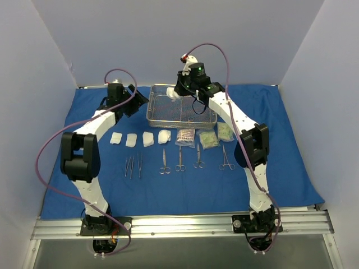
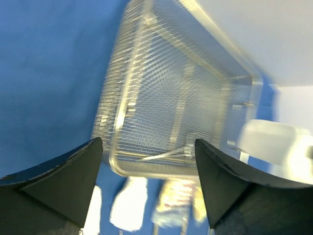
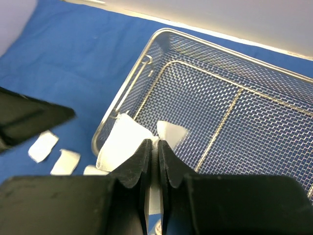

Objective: Open and lay out the surgical kit
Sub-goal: Pick up the medical item from the container, then place the medical item in the surgical kit.

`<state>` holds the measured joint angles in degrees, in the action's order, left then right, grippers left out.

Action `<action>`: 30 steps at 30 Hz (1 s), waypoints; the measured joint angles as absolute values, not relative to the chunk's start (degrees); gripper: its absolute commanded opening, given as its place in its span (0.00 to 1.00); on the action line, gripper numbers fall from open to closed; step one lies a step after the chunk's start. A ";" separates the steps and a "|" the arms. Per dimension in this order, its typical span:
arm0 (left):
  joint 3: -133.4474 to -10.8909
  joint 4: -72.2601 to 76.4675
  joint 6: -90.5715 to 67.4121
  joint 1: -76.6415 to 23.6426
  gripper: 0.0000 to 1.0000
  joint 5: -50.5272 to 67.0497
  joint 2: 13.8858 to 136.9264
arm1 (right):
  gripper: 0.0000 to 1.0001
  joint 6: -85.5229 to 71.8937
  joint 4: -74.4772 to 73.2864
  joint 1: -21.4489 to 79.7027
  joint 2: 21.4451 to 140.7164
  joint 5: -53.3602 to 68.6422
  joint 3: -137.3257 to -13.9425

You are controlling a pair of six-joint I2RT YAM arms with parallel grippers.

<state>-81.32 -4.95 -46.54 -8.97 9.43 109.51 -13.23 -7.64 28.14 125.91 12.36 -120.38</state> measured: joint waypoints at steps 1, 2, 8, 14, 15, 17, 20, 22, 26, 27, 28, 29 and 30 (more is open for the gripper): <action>-80.55 -4.05 -46.50 -8.25 0.91 10.92 107.85 | 0.00 -13.15 -7.25 28.14 124.68 12.86 -119.09; -79.66 -2.96 -46.41 -7.55 0.94 12.64 106.15 | 0.00 -12.97 -6.85 28.14 123.59 13.61 -117.95; -72.51 5.85 -46.63 -5.98 0.94 25.67 97.14 | 0.00 -11.79 -5.08 28.21 117.25 19.42 -111.59; -57.58 24.05 -52.71 -6.44 0.94 39.62 93.78 | 0.00 -12.88 -0.05 28.45 106.04 29.21 -98.10; -55.66 25.82 -54.08 -6.63 0.94 40.73 93.78 | 0.00 -13.23 0.54 28.60 104.60 30.96 -96.86; -52.40 29.93 -56.51 -7.11 0.94 42.37 93.78 | 0.00 -13.96 2.02 29.06 102.15 34.04 -95.00; -49.25 37.98 -60.01 -8.21 0.94 43.70 93.76 | 0.00 -15.29 4.78 29.74 99.22 37.91 -92.55; -48.10 42.70 -61.71 -8.93 0.94 44.12 93.76 | 0.00 -16.58 6.55 30.11 97.62 40.05 -90.80; -48.18 42.15 -59.55 -10.87 0.94 43.20 91.79 | 0.00 -18.17 8.40 31.22 96.79 42.72 -89.97; -48.40 40.93 -58.54 -11.60 0.94 42.89 90.87 | 0.00 -18.28 8.56 31.40 96.79 43.00 -89.95; -48.69 39.75 -57.54 -12.34 0.94 42.46 89.89 | 0.00 -18.44 8.73 31.59 96.79 43.16 -89.84; -48.77 39.18 -56.64 -13.02 0.94 42.04 88.84 | 0.00 -18.61 8.97 31.70 96.79 43.18 -89.73; -48.77 38.96 -56.03 -13.61 0.94 41.93 87.68 | 0.00 -18.76 9.28 31.90 96.79 43.20 -89.54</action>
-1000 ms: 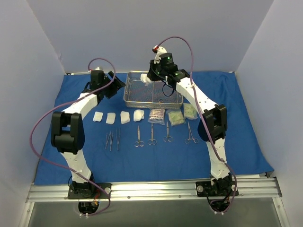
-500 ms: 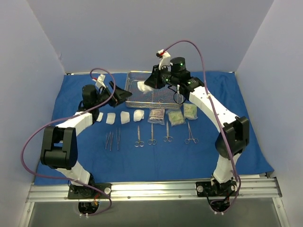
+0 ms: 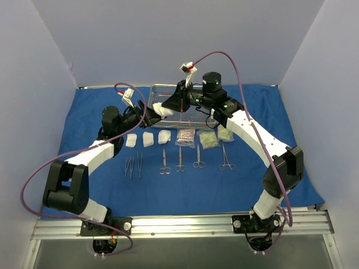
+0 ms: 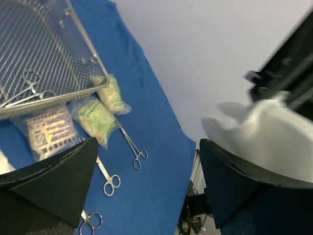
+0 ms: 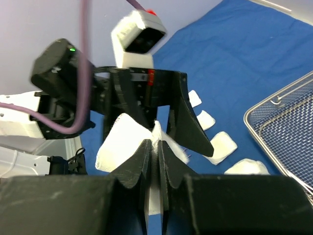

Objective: Open and lay out the surgical kit
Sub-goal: Place the medical item in the surgical kit.

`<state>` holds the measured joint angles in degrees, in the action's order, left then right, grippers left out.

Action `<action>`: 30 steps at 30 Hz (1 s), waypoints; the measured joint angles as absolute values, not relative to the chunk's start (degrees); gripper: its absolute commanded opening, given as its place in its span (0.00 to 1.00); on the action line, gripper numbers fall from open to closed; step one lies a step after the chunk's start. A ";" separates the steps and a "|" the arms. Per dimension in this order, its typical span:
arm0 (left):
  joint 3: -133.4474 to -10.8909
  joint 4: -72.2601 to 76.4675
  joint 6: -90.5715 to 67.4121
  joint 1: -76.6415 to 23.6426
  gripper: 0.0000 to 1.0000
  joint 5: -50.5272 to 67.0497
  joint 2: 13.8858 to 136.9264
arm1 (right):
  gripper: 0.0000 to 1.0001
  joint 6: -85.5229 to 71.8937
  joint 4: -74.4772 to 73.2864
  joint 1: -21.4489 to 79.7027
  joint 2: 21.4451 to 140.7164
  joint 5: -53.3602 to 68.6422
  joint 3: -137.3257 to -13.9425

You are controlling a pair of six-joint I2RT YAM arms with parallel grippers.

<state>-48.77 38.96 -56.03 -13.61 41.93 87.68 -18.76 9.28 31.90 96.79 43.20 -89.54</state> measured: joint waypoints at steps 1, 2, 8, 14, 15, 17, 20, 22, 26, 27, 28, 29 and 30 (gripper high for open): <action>-48.77 38.94 -55.46 -14.04 0.94 41.82 86.56 | 0.00 -19.00 9.41 31.99 96.79 43.22 -89.38; -48.71 39.13 -54.98 -14.33 0.94 41.76 85.52 | 0.00 -19.22 9.50 32.08 96.79 43.24 -89.27; -48.34 39.20 -53.12 -14.55 0.99 41.30 81.91 | 0.00 -19.73 9.96 32.73 96.79 43.22 -89.10; -46.72 35.33 -51.00 -14.55 1.00 39.83 80.58 | 0.00 -19.18 9.37 32.73 96.47 41.12 -88.33; -46.72 33.76 -50.26 -14.55 1.00 39.38 80.16 | 0.00 -18.98 9.06 32.73 96.18 40.69 -87.96; -46.72 29.47 -48.42 -14.55 0.95 37.60 78.70 | 0.00 -18.28 8.12 32.73 95.48 39.62 -87.11; -46.35 20.73 -44.84 -14.55 0.94 33.58 74.78 | 0.00 -16.93 6.52 32.73 93.38 36.91 -84.79; -45.15 15.42 -42.76 -14.55 0.94 30.46 70.85 | 0.00 -16.40 5.82 32.67 91.29 34.54 -82.15; -42.35 6.11 -41.06 -14.41 0.94 23.86 63.05 | 0.00 -16.45 4.47 32.56 87.50 29.93 -76.64; -41.80 4.34 -41.01 -14.31 0.94 22.68 61.82 | 0.00 -16.45 4.27 32.56 87.26 28.82 -75.96; -41.34 2.70 -41.04 -14.11 0.94 21.91 60.95 | 0.00 -16.45 4.29 32.64 87.18 27.97 -75.26; -40.82 1.54 -41.08 -13.98 0.94 21.30 60.38 | 0.00 -16.43 4.27 32.77 87.18 27.16 -74.61; -40.16 0.84 -41.19 -13.78 0.94 21.23 59.99 | 0.00 -16.40 4.14 32.84 87.18 26.55 -73.97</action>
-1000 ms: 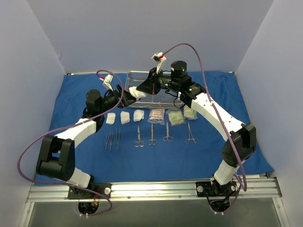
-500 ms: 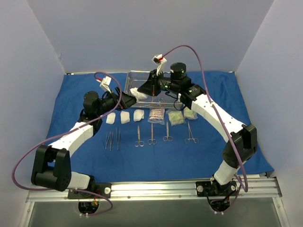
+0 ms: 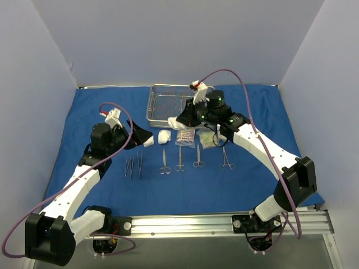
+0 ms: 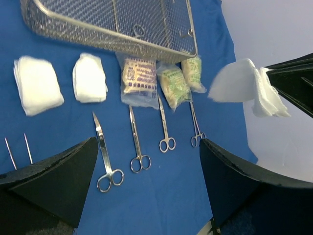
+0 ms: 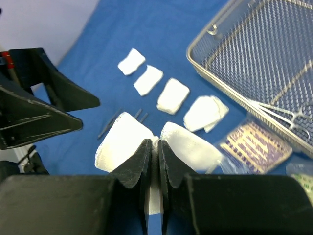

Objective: Open and lay out the surgical kit
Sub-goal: Place the medical item in the surgical kit.

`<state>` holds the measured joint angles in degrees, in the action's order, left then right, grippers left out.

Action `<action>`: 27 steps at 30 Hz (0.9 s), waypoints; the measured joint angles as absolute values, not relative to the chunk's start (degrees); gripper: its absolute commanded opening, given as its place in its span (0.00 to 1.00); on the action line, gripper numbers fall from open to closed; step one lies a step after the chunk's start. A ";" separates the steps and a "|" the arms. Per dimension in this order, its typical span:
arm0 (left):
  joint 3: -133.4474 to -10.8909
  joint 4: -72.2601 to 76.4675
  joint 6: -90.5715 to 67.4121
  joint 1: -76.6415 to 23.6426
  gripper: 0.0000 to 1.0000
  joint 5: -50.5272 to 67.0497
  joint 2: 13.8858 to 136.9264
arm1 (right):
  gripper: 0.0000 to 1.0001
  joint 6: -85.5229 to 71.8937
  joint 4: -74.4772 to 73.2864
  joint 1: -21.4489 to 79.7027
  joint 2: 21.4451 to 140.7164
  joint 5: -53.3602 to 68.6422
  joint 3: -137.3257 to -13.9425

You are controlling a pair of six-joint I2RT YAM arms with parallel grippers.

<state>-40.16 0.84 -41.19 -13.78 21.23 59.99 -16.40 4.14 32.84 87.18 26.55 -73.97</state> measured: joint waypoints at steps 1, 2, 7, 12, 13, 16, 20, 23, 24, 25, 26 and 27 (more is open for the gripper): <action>-39.29 0.71 -41.43 -13.67 0.94 21.34 59.64 | 0.00 -16.36 3.99 33.01 87.18 25.98 -73.34; -38.20 1.02 -41.89 -13.63 0.94 21.69 59.33 | 0.00 -16.32 3.68 33.26 87.20 25.63 -72.95; -33.45 5.26 -46.54 -13.54 0.94 27.53 58.94 | 0.00 -15.90 3.25 36.49 87.22 22.65 -72.62; -32.69 10.90 -51.44 -13.54 0.94 30.48 58.00 | 0.00 -14.85 3.09 40.58 88.05 18.85 -72.62; -32.69 11.46 -52.12 -13.56 0.94 30.65 57.30 | 0.00 -14.79 3.05 41.21 88.51 18.13 -72.62; -32.69 12.80 -53.87 -13.56 0.94 30.68 55.20 | 0.00 -14.70 2.87 42.96 89.82 16.62 -72.62; -32.71 14.63 -55.48 -13.56 0.94 30.65 54.17 | 0.00 -14.66 2.98 44.34 90.54 15.64 -72.62; -32.71 14.57 -55.90 -13.56 0.94 30.52 54.65 | 0.00 -14.70 4.14 44.84 90.54 15.64 -72.62; -32.71 14.55 -55.94 -13.58 0.94 30.48 54.83 | 0.00 -14.70 4.64 45.06 90.54 15.66 -72.62; -32.71 14.52 -55.96 -13.69 0.94 30.39 55.05 | 0.00 -14.72 5.04 45.10 90.54 15.70 -72.62; -32.71 14.52 -55.96 -13.78 0.94 30.39 55.20 | 0.00 -14.72 5.43 45.15 90.54 15.77 -72.62; -32.71 14.52 -55.96 -13.91 0.94 30.39 55.33 | 0.00 -14.72 5.85 45.30 90.54 15.94 -72.62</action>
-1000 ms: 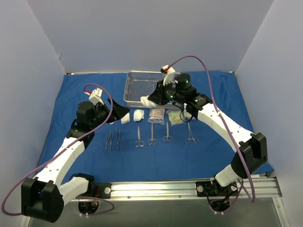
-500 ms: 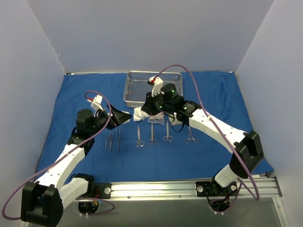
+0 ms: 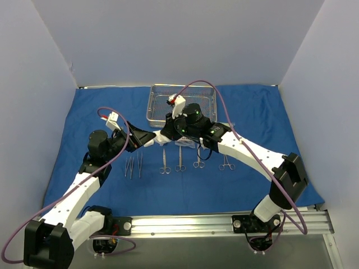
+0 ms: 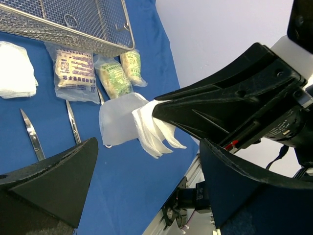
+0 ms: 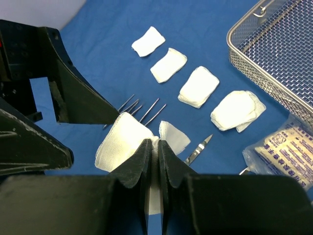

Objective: Open and lay out the surgical kit
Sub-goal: Place the medical item in the surgical kit.

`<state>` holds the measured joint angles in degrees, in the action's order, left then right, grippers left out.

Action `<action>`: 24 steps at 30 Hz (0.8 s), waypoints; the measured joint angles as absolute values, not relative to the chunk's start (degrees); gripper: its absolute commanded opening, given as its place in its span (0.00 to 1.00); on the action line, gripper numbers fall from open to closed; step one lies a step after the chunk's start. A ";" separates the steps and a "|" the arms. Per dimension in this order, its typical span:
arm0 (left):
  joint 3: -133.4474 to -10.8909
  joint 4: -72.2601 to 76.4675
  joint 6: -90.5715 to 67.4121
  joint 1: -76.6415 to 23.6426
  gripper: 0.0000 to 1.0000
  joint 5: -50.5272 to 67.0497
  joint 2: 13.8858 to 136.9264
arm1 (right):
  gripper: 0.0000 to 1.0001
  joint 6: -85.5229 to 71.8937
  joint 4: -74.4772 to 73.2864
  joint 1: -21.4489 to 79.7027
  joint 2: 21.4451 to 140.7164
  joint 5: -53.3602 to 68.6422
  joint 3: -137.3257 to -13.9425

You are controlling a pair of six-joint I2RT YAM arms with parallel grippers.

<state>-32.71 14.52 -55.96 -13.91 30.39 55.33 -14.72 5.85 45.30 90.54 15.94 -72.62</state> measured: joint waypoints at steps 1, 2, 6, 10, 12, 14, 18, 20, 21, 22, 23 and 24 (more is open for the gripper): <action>-32.71 14.52 -55.99 -14.09 0.94 30.39 55.37 | 0.00 -14.72 6.22 45.50 90.54 16.10 -72.62; -32.71 14.57 -56.01 -14.33 0.94 30.37 55.42 | 0.00 -14.72 6.48 45.56 90.54 16.25 -72.62; -32.73 14.94 -56.23 -15.35 0.94 30.46 55.59 | 0.00 -14.72 7.07 46.19 90.54 16.97 -72.62; -32.77 16.08 -56.36 -16.14 0.94 30.50 56.34 | 0.00 -14.92 7.64 46.57 90.54 17.32 -72.62; -32.93 16.86 -56.38 -16.78 1.00 30.48 57.21 | 0.00 -14.98 8.12 46.65 90.54 17.65 -72.62; -32.97 17.58 -56.53 -17.32 0.90 30.50 58.17 | 0.00 -15.14 8.67 46.94 90.54 18.09 -72.62; -32.99 18.31 -57.01 -18.09 0.64 30.61 59.53 | 0.00 -15.68 9.47 46.98 90.52 18.31 -72.60; -32.99 18.85 -57.14 -18.26 0.51 30.61 59.57 | 0.00 -16.40 9.87 46.94 90.43 18.35 -72.51; -32.99 19.16 -57.06 -18.35 0.45 30.59 59.55 | 0.00 -16.67 9.91 46.94 90.41 18.33 -72.51; -32.99 19.53 -57.10 -18.41 0.40 30.61 59.51 | 0.00 -16.82 9.98 46.94 90.37 18.31 -72.51; -32.99 19.79 -57.14 -18.48 0.33 30.59 59.35 | 0.00 -17.06 10.07 46.94 90.32 18.31 -72.51; -32.99 19.90 -57.14 -18.57 0.30 30.52 59.24 | 0.00 -17.37 10.11 46.92 90.32 18.33 -72.51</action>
